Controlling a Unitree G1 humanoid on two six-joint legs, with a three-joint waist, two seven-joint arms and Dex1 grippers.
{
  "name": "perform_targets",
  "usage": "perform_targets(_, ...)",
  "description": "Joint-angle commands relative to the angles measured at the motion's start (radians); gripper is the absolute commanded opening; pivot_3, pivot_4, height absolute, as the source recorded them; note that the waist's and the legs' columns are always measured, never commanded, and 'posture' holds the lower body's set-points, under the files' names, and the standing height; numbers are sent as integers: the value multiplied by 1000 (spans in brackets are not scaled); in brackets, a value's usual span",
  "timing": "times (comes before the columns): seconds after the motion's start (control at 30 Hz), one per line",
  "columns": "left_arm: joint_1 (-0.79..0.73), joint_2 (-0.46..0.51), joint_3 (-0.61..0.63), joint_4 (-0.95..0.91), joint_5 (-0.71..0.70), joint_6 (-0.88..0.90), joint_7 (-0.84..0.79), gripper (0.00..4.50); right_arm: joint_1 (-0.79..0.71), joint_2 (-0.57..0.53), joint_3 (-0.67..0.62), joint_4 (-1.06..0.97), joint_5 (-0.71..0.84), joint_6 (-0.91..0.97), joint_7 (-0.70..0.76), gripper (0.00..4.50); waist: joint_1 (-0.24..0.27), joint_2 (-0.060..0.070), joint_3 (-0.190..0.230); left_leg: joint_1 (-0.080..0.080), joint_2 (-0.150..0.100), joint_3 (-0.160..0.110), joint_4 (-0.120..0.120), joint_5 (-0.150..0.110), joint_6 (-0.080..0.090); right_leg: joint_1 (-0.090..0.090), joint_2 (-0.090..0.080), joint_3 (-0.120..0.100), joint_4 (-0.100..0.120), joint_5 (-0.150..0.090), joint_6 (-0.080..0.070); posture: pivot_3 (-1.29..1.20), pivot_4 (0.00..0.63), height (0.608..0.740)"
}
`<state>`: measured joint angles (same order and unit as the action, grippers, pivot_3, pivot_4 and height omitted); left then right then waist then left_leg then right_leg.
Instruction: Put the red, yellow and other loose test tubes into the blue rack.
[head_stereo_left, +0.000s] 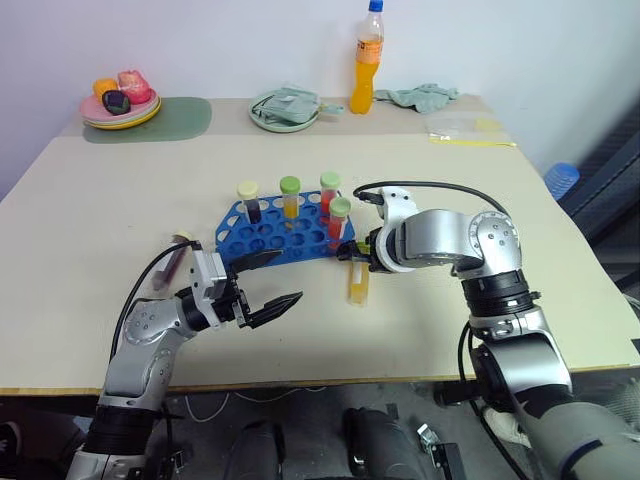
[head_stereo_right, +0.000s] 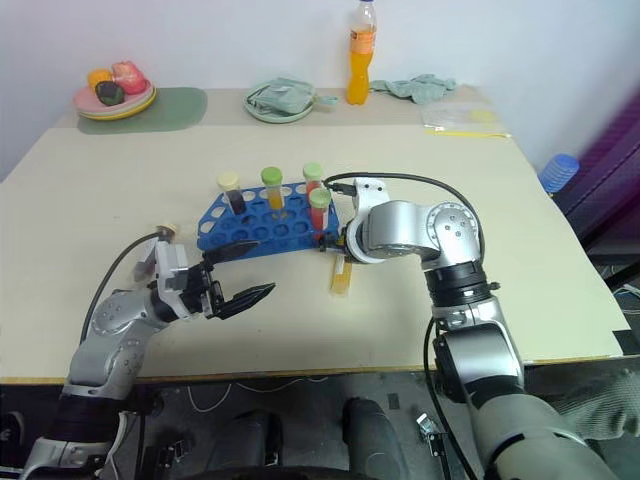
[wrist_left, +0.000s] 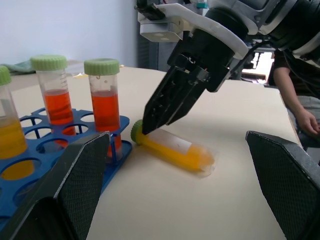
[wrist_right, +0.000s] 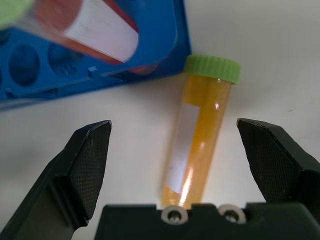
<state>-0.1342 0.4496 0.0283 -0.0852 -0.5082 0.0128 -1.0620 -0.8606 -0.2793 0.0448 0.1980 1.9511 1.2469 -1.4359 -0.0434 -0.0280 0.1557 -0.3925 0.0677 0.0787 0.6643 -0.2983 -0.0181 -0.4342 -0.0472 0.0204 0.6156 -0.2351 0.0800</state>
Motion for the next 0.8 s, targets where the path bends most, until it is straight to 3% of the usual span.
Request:
perform_targets(0.03, -14, 7, 18, -25, -6, -18, -2, 4500, 1, 17, -37, -23, 21, -14, -81, 4436, 0, 0, 0, 0, 0, 0, 0, 0, 0, 0, 0, 0, 0, 0, 0, 0, 150, 740)
perform_targets(0.2, -16, 16, 22, -43, -14, -11, -1, 4500, 37, 8, -13, -46, 21, 5, -96, 4436, -1, 0, 0, 0, 0, 0, 0, 0, 0, 0, 0, 0, 0, -1, -1, 0, 150, 740)
perform_targets(0.8, -10, 6, 10, -77, -9, -6, 36, 4500, -46, -79, 134, 68, 3, -15, -3, 4436, -2, 1, 0, 0, 0, 0, 0, 0, 0, 0, 0, 0, 0, -1, -2, 0, 150, 740)
